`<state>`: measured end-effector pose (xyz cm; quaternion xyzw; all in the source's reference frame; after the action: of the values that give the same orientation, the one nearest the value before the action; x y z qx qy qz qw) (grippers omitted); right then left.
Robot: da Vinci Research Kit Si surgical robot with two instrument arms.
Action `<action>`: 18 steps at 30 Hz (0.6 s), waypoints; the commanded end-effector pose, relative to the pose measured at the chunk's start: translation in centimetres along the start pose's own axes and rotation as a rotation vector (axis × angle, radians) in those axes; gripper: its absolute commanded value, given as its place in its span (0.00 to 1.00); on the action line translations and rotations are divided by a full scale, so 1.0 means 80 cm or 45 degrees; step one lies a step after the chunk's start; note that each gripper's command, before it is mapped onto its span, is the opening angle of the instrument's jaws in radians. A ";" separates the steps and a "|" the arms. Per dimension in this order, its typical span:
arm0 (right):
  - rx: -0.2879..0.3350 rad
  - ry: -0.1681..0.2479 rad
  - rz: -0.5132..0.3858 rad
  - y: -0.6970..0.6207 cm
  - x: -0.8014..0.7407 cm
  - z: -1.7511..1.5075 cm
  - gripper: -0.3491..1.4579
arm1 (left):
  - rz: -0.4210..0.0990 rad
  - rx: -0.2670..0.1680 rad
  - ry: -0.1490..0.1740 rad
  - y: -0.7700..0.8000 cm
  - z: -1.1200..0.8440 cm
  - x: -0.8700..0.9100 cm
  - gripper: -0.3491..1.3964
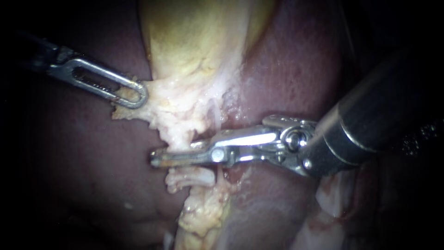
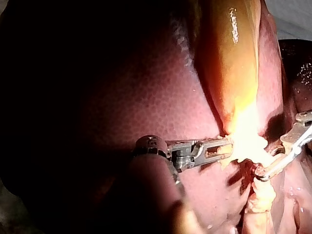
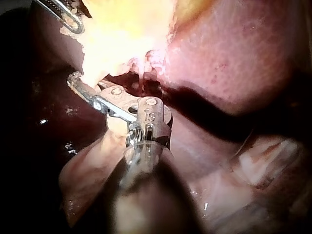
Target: Going back third clip left tube
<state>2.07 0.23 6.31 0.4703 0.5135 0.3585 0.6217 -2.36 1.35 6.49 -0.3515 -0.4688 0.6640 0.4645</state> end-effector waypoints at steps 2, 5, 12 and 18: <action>0.050 -0.011 0.002 0.0003 0.0000 0.0001 0.08 | 0.001 0.000 0.000 0.0001 0.0000 0.0000 0.00; 0.054 -0.001 -0.016 0.0011 0.0000 0.0007 0.33 | 0.001 0.000 0.000 0.0001 0.0000 0.0000 0.00; 0.043 -0.002 -0.083 0.0039 -0.0015 0.0025 0.45 | 0.000 0.001 0.001 0.0003 0.0000 -0.0001 0.00; 0.039 -0.007 -0.198 0.0068 -0.0023 0.0026 0.45 | 0.000 0.001 0.001 0.0008 0.0001 -0.0003 0.00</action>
<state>2.25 0.19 6.93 0.4356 0.5561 0.2932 0.6442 -2.39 1.31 6.43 -0.3515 -0.4685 0.6641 0.4647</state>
